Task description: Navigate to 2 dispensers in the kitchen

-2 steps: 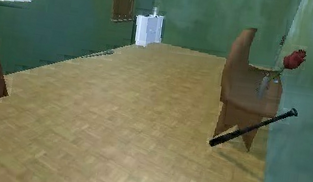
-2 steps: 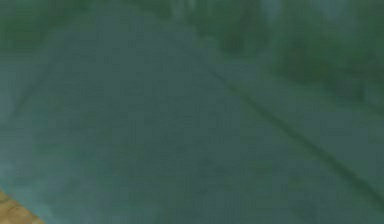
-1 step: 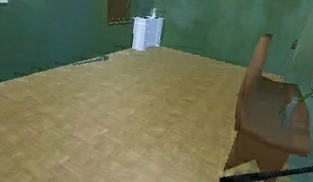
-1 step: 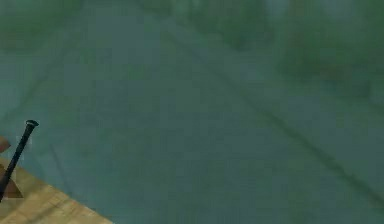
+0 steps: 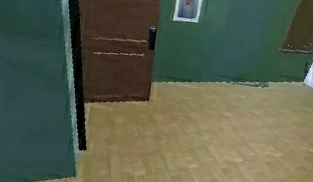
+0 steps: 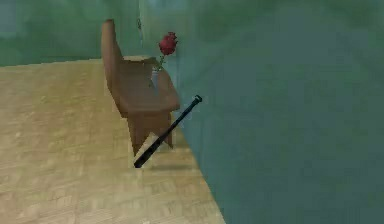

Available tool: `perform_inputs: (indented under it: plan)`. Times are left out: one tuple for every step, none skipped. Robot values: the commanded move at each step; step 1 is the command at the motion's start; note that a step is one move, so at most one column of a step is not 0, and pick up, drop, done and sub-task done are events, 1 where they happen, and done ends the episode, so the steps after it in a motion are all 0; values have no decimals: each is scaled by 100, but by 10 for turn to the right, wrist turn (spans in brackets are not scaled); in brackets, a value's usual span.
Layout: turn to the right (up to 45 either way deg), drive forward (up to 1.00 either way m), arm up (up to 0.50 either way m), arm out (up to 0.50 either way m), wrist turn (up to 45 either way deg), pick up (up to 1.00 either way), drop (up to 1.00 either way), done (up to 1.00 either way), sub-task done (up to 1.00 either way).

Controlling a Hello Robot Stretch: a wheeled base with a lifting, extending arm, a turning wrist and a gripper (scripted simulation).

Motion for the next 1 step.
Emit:
perform_inputs:
  plan:
    - [-450,0,0,0,0,0,0,0,0]
